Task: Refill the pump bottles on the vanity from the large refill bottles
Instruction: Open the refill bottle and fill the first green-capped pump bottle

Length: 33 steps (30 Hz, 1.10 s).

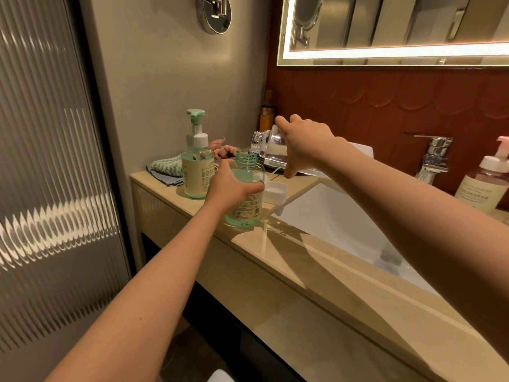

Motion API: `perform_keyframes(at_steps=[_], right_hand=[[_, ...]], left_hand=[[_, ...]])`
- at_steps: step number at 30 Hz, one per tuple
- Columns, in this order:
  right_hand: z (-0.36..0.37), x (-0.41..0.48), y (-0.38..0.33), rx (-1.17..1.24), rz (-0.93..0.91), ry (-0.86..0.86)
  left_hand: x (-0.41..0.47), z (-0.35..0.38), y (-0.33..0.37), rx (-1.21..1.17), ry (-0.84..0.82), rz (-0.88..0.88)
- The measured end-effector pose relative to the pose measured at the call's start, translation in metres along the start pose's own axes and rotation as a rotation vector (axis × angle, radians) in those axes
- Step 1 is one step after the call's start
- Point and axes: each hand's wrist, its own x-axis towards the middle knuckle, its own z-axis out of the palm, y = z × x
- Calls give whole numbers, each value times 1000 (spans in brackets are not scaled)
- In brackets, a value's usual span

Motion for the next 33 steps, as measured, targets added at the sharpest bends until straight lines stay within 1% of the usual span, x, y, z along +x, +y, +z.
perform_keyframes(at_steps=[33], right_hand=[[-4, 1, -1, -28, -3, -11]], left_hand=[[3, 1, -3, 2, 8, 4]])
